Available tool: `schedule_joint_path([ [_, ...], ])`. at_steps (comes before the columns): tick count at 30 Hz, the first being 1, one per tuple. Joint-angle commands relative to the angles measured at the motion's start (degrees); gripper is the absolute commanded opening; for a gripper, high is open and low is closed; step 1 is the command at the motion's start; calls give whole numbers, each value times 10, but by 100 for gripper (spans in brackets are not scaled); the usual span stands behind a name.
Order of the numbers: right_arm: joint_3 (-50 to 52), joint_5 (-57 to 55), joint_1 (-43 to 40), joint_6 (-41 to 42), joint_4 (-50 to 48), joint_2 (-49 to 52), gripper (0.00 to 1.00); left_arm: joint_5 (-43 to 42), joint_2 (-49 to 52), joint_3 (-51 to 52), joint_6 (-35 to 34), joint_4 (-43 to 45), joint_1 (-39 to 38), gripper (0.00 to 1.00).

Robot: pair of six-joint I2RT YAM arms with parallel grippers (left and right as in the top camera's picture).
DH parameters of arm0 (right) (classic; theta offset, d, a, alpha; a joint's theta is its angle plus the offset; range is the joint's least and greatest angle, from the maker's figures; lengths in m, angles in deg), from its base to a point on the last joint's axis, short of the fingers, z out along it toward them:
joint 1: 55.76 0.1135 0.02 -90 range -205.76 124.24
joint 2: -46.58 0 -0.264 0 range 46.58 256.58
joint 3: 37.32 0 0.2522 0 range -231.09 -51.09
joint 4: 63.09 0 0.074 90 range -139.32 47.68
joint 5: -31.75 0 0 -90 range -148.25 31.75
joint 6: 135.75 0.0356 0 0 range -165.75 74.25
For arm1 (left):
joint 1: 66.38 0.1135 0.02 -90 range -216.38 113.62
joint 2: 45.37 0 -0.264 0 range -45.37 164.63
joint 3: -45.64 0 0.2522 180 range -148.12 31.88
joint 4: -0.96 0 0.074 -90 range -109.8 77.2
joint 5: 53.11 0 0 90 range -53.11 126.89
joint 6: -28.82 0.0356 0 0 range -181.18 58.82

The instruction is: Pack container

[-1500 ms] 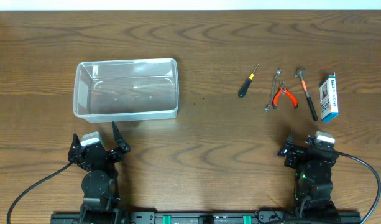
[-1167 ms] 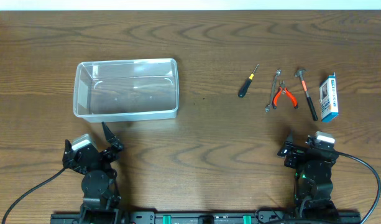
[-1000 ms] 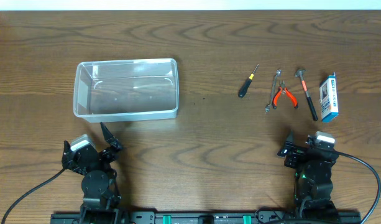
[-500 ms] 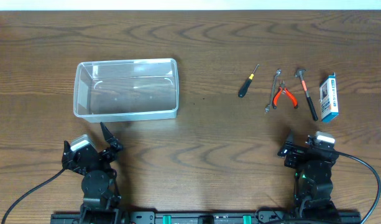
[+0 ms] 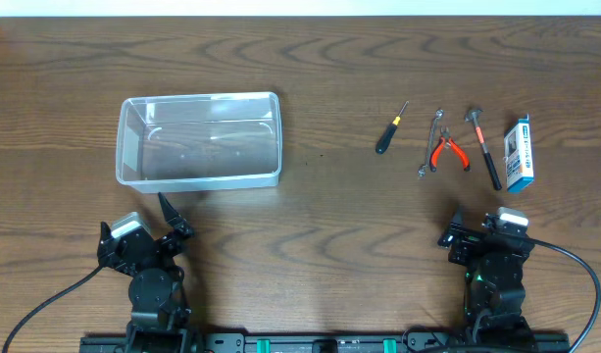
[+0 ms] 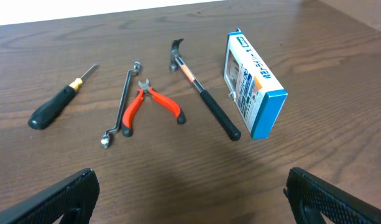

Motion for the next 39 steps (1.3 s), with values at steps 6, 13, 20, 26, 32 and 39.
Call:
schedule_joint_path([
  [6, 4, 0, 5, 8, 0, 3, 99, 16, -2, 13, -9, -15, 1, 98],
  [13, 4, 0, 5, 8, 0, 3, 99, 16, -2, 13, -9, -15, 1, 98],
  [20, 4, 0, 5, 8, 0, 3, 99, 16, -2, 13, -9, -15, 1, 98],
  [26, 4, 0, 5, 8, 0, 3, 99, 16, -2, 13, -9, -15, 1, 98],
  [32, 4, 0, 5, 8, 0, 3, 99, 16, -2, 14, -9, -14, 1, 98],
  [39, 4, 0, 5, 8, 0, 3, 99, -2, -2, 13, -34, -13, 2, 98],
])
